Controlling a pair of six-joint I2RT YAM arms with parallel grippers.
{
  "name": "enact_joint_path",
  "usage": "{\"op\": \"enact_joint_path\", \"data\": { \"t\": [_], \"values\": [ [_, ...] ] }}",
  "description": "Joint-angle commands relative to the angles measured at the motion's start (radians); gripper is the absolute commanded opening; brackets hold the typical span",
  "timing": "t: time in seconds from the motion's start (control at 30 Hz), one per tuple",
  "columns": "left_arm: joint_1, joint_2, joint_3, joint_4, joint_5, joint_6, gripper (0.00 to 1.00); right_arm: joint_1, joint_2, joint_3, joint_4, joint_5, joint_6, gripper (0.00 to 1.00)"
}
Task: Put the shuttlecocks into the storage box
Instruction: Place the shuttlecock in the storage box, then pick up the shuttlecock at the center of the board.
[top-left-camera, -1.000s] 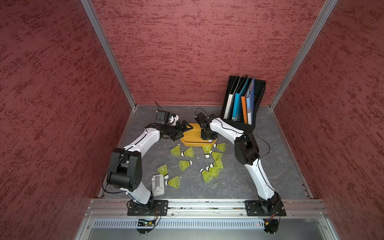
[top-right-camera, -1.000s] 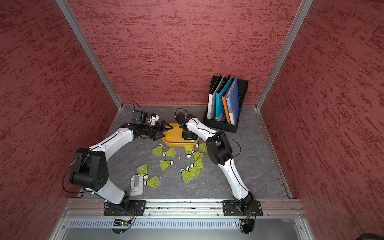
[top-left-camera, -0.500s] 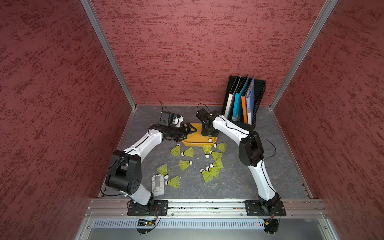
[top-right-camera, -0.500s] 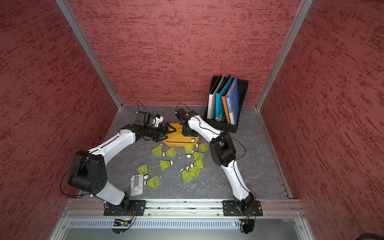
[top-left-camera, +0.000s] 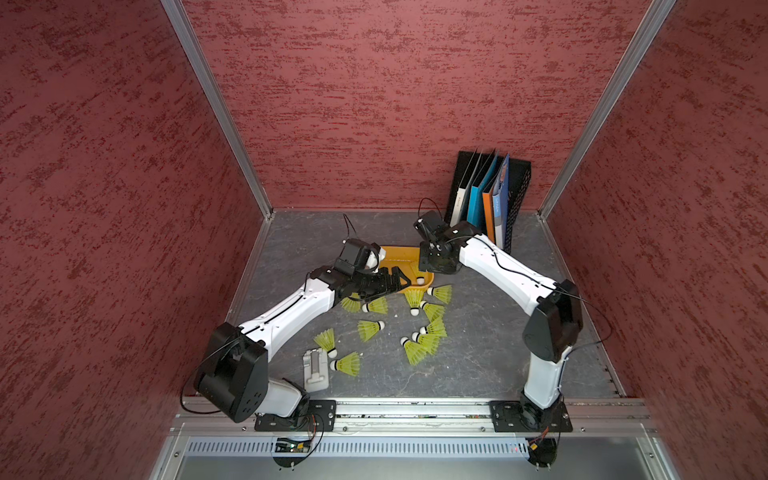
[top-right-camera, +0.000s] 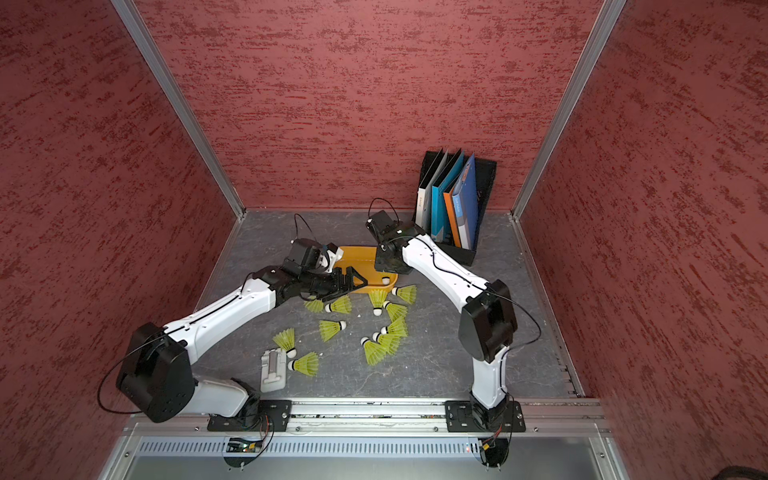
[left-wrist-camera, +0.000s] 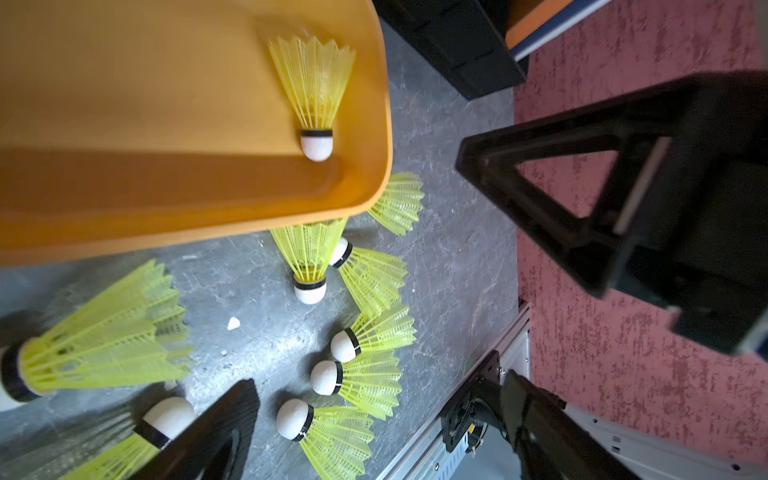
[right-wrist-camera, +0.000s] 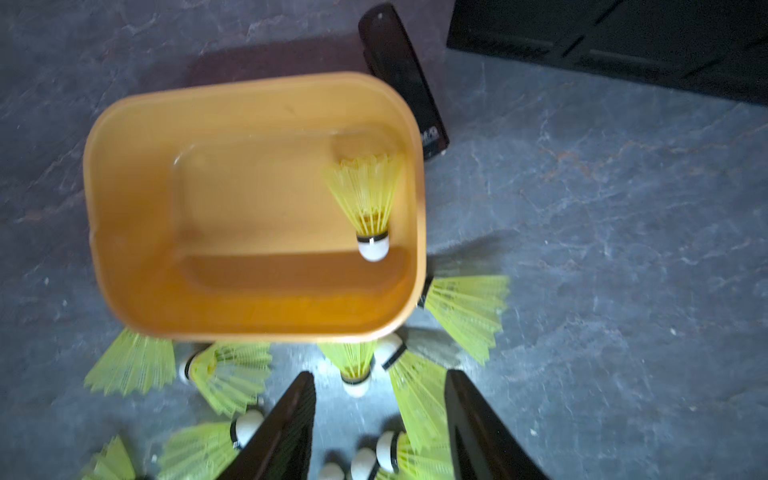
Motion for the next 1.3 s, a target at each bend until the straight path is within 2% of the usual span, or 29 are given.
{"op": "enact_joint_path", "data": {
  "t": [0.0,0.1,0.23,0.3,0.33,0.37,0.4,0.53,0.73,0.93,1.1,1.27],
  "values": [
    [-0.079,-0.012,-0.020,0.017,-0.127,-0.029,0.95,-0.023,-0.149,-0.175,0.141,-0.151,-0.052,0.56],
    [-0.151,0.006,-0.035,0.027,-0.187,-0.048,0.94,-0.067,-0.296,-0.381,0.256,-0.321,-0.056,0.57],
    [-0.231,0.057,-0.032,0.029,-0.266,-0.066,0.94,-0.113,-0.480,-0.603,0.372,-0.435,-0.055,0.61],
    [-0.264,0.094,-0.021,0.020,-0.307,-0.076,0.93,-0.149,-0.549,-0.687,0.395,-0.477,-0.035,0.66],
    [-0.274,0.109,-0.015,0.017,-0.323,-0.083,0.93,-0.167,-0.570,-0.714,0.398,-0.498,-0.027,0.73],
    [-0.286,0.128,-0.009,0.017,-0.337,-0.090,0.93,-0.185,-0.591,-0.739,0.396,-0.514,-0.018,0.90],
    [-0.295,0.146,-0.003,0.018,-0.351,-0.098,0.93,-0.200,-0.609,-0.761,0.387,-0.521,-0.012,0.98],
    [-0.311,0.216,0.023,0.024,-0.393,-0.116,0.91,-0.229,-0.678,-0.809,0.364,-0.514,0.003,0.98],
    [-0.311,0.309,0.078,0.040,-0.429,-0.130,0.84,-0.241,-0.732,-0.830,0.343,-0.525,0.015,0.98],
    [-0.310,0.377,0.125,0.041,-0.447,-0.141,0.75,-0.243,-0.750,-0.819,0.298,-0.511,0.000,0.98],
    [-0.306,0.402,0.139,0.032,-0.485,-0.149,0.60,-0.247,-0.753,-0.798,0.279,-0.506,-0.006,0.98],
    [-0.310,0.427,0.147,0.031,-0.498,-0.141,0.54,-0.248,-0.748,-0.792,0.272,-0.507,-0.009,0.99]
  ]
}}
